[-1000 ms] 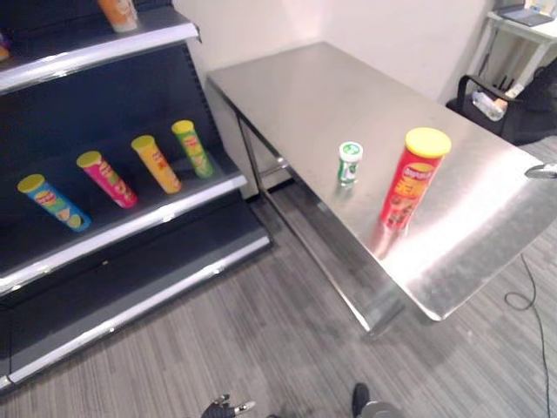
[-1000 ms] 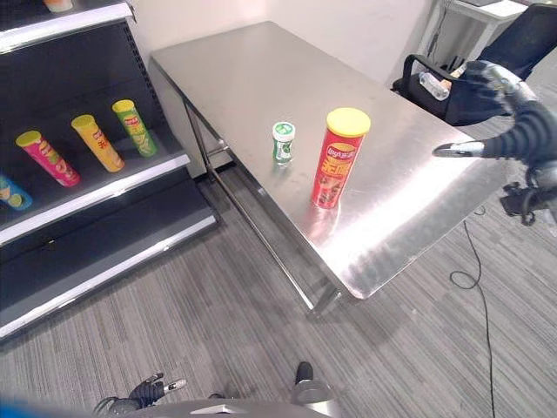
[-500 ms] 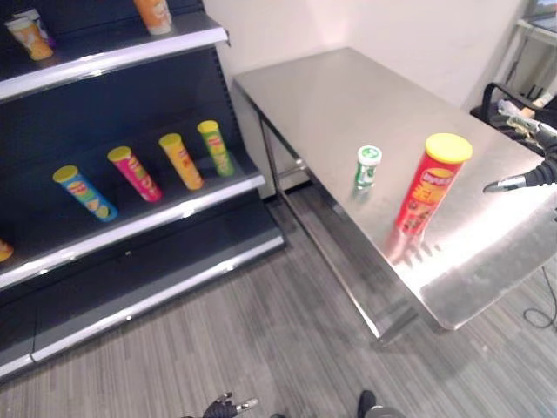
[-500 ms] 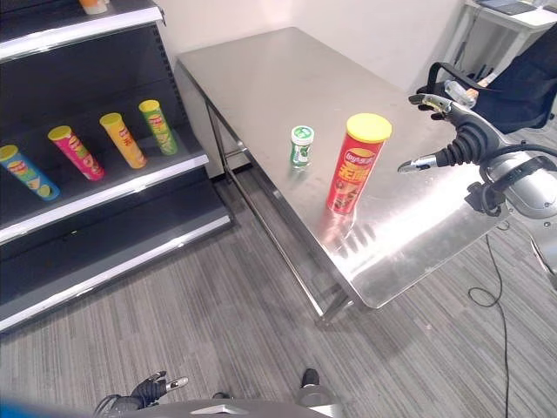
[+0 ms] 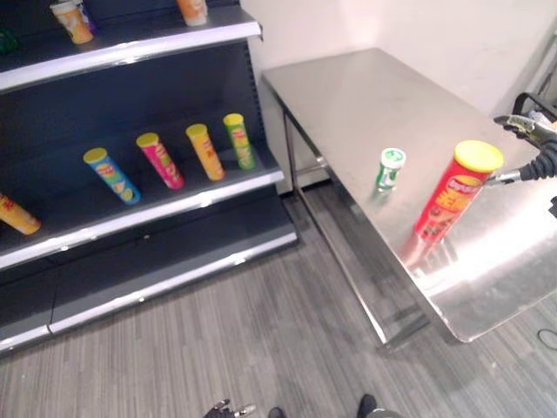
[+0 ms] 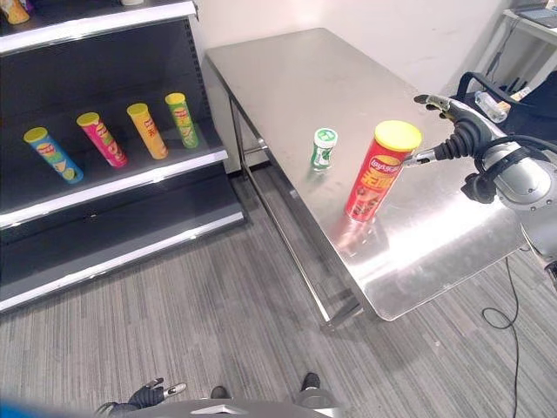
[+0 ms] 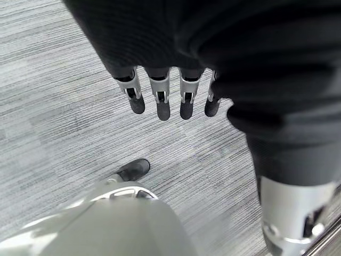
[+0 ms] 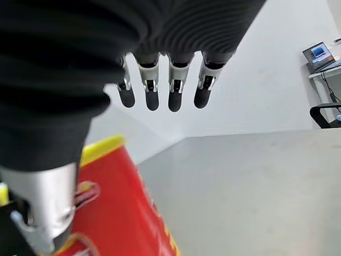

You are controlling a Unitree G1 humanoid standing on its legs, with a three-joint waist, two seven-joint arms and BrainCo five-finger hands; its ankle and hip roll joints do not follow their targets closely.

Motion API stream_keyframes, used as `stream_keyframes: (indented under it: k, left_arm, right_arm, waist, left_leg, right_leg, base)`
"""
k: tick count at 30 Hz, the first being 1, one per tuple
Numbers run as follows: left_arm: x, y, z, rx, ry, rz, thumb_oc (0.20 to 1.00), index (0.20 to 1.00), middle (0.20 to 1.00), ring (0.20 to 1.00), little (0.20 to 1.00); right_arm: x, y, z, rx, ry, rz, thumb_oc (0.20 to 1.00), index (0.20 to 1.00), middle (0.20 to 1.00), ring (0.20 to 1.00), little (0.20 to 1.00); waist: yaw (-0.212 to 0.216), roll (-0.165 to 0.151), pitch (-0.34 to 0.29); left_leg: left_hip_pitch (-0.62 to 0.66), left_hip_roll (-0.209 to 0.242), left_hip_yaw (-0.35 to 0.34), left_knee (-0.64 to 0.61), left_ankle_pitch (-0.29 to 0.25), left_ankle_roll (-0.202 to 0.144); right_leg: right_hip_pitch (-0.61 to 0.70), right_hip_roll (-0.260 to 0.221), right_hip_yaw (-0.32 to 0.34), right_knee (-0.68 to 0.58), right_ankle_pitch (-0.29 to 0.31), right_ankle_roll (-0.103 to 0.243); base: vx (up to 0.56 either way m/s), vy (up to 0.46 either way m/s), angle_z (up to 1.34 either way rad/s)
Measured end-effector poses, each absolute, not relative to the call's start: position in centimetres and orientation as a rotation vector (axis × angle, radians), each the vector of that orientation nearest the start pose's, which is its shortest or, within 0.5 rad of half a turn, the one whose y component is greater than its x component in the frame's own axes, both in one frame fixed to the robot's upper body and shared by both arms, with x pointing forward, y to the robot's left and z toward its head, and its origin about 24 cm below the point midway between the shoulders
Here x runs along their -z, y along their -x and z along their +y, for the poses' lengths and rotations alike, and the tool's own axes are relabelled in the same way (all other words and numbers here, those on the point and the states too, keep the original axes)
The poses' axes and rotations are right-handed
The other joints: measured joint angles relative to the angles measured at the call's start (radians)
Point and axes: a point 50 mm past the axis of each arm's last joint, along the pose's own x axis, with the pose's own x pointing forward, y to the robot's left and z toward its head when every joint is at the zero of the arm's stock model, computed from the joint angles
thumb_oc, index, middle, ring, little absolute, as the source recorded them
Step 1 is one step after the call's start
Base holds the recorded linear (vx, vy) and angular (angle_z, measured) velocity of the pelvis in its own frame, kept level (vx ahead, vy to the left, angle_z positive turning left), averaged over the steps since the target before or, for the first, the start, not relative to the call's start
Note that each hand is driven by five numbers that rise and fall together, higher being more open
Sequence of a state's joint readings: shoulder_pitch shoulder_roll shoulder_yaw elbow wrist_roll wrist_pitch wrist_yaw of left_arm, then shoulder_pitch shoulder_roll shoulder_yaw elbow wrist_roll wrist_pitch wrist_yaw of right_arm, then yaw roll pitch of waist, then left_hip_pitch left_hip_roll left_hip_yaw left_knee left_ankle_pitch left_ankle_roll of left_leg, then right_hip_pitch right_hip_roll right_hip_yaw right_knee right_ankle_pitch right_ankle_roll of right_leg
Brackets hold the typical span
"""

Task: Put the goods on the table back onto the shelves and tidy them up.

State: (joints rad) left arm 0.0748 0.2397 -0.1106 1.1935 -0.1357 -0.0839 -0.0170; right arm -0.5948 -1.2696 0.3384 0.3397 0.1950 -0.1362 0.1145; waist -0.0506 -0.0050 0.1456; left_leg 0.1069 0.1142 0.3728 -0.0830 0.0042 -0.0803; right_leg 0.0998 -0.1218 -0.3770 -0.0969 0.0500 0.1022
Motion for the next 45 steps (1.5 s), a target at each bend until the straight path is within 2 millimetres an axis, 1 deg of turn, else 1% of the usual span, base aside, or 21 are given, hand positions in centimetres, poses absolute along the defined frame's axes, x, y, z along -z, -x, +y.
stream_keyframes:
  k: [3,7,15,20,23,25,30,31,32,33,36,38,45]
  left_arm:
    - [16.2,-7.1,23.5,-0.120,-0.145,1.184,1.000,1.000,1.000,1.000,1.000]
    - [16.2,-6.9,23.5,-0.121,-0.144,1.190,1.000,1.000,1.000,1.000,1.000]
    - [16.2,-7.0,23.5,-0.119,-0.143,1.186,1.000,1.000,1.000,1.000,1.000]
    - [16.2,-7.0,23.5,-0.114,-0.142,1.187,1.000,1.000,1.000,1.000,1.000]
    - [16.2,-6.9,23.4,-0.110,-0.142,1.188,1.000,1.000,1.000,1.000,1.000]
    - [16.3,-6.9,23.4,-0.104,-0.144,1.190,1.000,1.000,1.000,1.000,1.000]
    - [16.2,-7.1,23.4,-0.100,-0.146,1.184,1.000,1.000,1.000,1.000,1.000]
    - [16.2,-7.2,23.3,-0.099,-0.146,1.183,1.000,1.000,1.000,1.000,1.000]
    - [16.2,-7.2,23.3,-0.098,-0.147,1.184,1.000,1.000,1.000,1.000,1.000]
    - [16.2,-7.2,23.3,-0.098,-0.147,1.183,1.000,1.000,1.000,1.000,1.000]
    - [16.2,-7.3,23.3,-0.096,-0.147,1.182,1.000,1.000,1.000,1.000,1.000]
    - [16.2,-7.3,23.3,-0.095,-0.147,1.181,1.000,1.000,1.000,1.000,1.000]
    - [16.2,-7.2,23.4,-0.099,-0.146,1.183,1.000,1.000,1.000,1.000,1.000]
  right_arm:
    - [-23.9,-31.7,-31.8,-0.036,1.095,-0.150,1.000,1.000,1.000,1.000,1.000]
    - [-23.2,-32.0,-31.2,-0.073,1.087,-0.134,1.000,1.000,1.000,1.000,1.000]
    - [-22.3,-32.3,-30.9,-0.127,1.047,-0.089,1.000,1.000,1.000,1.000,1.000]
    - [-21.7,-32.3,-29.7,-0.211,1.040,-0.083,1.000,1.000,1.000,1.000,1.000]
    - [-21.7,-32.3,-29.7,-0.217,1.040,-0.080,1.000,1.000,1.000,1.000,1.000]
    - [-21.4,-32.5,-29.2,-0.233,1.016,-0.087,1.000,1.000,1.000,1.000,1.000]
    - [-21.6,-32.5,-28.1,-0.287,1.020,-0.108,1.000,1.000,1.000,1.000,1.000]
    - [-21.6,-32.5,-28.0,-0.296,1.017,-0.107,0.922,0.922,0.922,0.922,0.922]
    - [-21.5,-32.6,-27.7,-0.310,1.011,-0.105,0.489,0.489,0.489,0.489,0.489]
    - [-21.5,-32.7,-27.6,-0.318,1.012,-0.106,0.200,0.200,0.200,0.200,0.200]
    - [-21.9,-32.8,-27.0,-0.342,1.021,-0.118,0.200,0.200,0.200,0.200,0.200]
    - [-21.6,-32.7,-26.7,-0.364,1.034,-0.113,0.200,0.200,0.200,0.200,0.200]
    - [-21.3,-32.5,-26.6,-0.374,1.090,-0.104,0.200,0.200,0.200,0.200,0.200]
  waist:
    - [0.002,-0.005,0.003]
    - [0.006,-0.008,0.004]
    - [0.012,-0.011,0.004]
    - [0.023,-0.018,0.003]
    - [0.026,-0.022,0.002]
    - [0.026,-0.027,0.000]
    - [0.024,-0.030,-0.001]
    - [0.025,-0.031,-0.002]
    - [0.024,-0.032,-0.003]
    - [0.025,-0.033,-0.004]
    - [0.025,-0.039,-0.009]
    - [0.025,-0.043,-0.012]
    - [0.023,-0.041,-0.015]
  left_leg:
    - [0.004,0.000,-0.006,0.000,0.000,0.000]
    - [0.003,0.000,-0.010,0.000,0.001,0.000]
    - [0.005,-0.002,-0.026,0.000,0.004,0.001]
    - [0.006,-0.002,-0.026,-0.001,0.004,0.001]
    - [0.006,-0.002,-0.027,-0.001,0.004,0.001]
    - [0.006,-0.002,-0.027,-0.001,0.005,0.001]
    - [0.008,-0.002,-0.026,-0.001,0.005,0.001]
    - [0.008,-0.002,-0.026,-0.001,0.005,0.001]
    - [0.010,-0.002,-0.026,-0.001,0.005,0.001]
    - [0.011,-0.002,-0.025,-0.001,0.005,0.001]
    - [0.012,-0.002,-0.025,-0.001,0.005,0.001]
    - [0.012,-0.002,-0.025,-0.001,0.005,0.001]
    - [0.015,-0.003,-0.024,-0.001,0.005,0.001]
  right_leg:
    - [0.009,0.000,-0.006,0.000,-0.001,0.000]
    - [0.010,-0.001,-0.010,0.000,-0.001,0.000]
    - [0.022,-0.002,-0.026,0.000,-0.001,0.000]
    - [0.023,-0.003,-0.026,0.000,-0.001,0.000]
    - [0.024,-0.003,-0.026,0.000,-0.001,0.000]
    - [0.024,-0.003,-0.026,0.000,-0.001,0.000]
    - [0.025,-0.003,-0.026,0.000,-0.001,0.000]
    - [0.025,-0.003,-0.026,0.000,-0.001,0.000]
    - [0.026,-0.003,-0.025,0.000,-0.001,0.000]
    - [0.027,-0.003,-0.025,0.000,-0.001,0.000]
    - [0.028,-0.003,-0.025,0.000,-0.001,0.000]
    - [0.028,-0.003,-0.025,0.000,-0.001,0.000]
    - [0.027,-0.004,-0.024,0.000,-0.002,0.000]
  base:
    - [0.01,-0.022,0.05]
    - [0.01,-0.008,0.03]
    - [0.00,0.001,0.06]
    - [0.00,0.000,0.00]
    - [0.00,0.000,0.00]
    - [0.00,0.000,0.00]
    - [0.00,0.000,0.00]
    - [0.00,0.000,0.00]
    - [0.00,0.000,0.00]
    - [0.00,0.000,0.00]
    - [0.00,0.000,0.00]
    - [0.00,0.000,0.00]
    - [0.00,0.000,0.00]
